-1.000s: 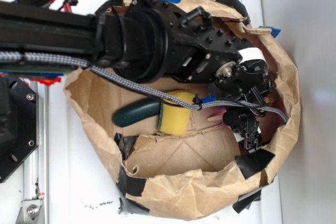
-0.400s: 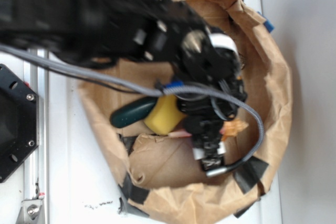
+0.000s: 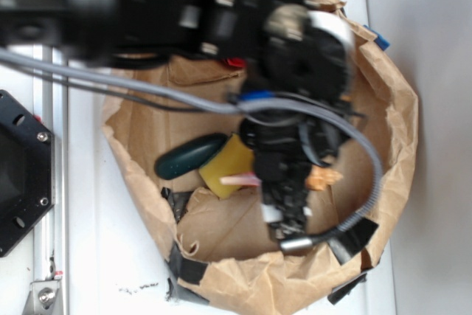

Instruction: Grab the shell.

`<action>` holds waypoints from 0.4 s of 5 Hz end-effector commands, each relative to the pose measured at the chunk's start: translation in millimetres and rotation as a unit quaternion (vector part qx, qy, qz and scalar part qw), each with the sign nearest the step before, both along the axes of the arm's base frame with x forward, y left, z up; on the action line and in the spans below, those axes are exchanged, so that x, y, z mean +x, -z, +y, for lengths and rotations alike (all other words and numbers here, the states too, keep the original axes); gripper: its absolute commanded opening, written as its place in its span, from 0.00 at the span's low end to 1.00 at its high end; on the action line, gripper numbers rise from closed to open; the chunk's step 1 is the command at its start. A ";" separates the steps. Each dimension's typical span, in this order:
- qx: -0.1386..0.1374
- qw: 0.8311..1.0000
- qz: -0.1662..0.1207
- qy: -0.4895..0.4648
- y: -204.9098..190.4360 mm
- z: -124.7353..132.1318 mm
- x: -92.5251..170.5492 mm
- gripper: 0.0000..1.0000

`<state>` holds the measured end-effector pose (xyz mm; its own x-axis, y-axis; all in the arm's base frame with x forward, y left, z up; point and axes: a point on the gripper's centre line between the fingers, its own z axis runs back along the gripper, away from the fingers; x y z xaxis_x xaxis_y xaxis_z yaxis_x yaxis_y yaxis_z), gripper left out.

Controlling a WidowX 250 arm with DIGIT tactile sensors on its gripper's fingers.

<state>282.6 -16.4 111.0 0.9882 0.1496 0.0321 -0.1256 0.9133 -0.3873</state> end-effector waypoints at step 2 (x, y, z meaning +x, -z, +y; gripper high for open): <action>0.116 0.988 -0.004 0.103 -27.3 -11.9 -4.9 0.00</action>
